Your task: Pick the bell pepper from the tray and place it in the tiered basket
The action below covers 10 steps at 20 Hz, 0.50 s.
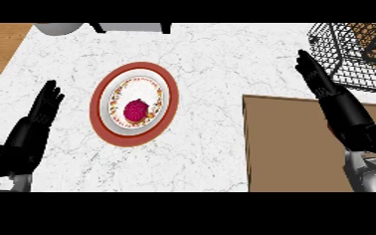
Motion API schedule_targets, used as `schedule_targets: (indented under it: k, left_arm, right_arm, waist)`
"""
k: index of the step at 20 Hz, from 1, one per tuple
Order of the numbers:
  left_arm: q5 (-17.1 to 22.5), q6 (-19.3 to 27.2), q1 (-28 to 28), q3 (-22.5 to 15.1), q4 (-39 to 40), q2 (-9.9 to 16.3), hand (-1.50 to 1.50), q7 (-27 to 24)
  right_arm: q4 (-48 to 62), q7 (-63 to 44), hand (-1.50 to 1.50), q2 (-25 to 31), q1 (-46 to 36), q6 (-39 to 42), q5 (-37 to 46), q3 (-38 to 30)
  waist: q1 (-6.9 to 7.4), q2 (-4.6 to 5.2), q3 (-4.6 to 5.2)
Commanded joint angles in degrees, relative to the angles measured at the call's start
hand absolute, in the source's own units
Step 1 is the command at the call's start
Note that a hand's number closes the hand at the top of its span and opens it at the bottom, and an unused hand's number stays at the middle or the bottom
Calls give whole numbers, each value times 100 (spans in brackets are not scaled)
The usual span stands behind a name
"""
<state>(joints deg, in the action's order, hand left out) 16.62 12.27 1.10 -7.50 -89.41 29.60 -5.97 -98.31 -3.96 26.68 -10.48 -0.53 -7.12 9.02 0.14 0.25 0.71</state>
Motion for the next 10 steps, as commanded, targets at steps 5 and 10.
schedule_targets:
  k: [5, 10]
  left_arm:
    - [-290, 352, -422, -223, -238, -380, 0, -47]
    - [-370, 483, -570, -552, -148, -781, 0, 33]
  right_arm:
    - [505, 1189, 150, 226, -575, 2375, -2697, -1060]
    - [1633, 654, -150, 251, -370, 3456, -3913, -1100]
  waist:
    - [13, 61, -154]
    - [74, 196, -142]
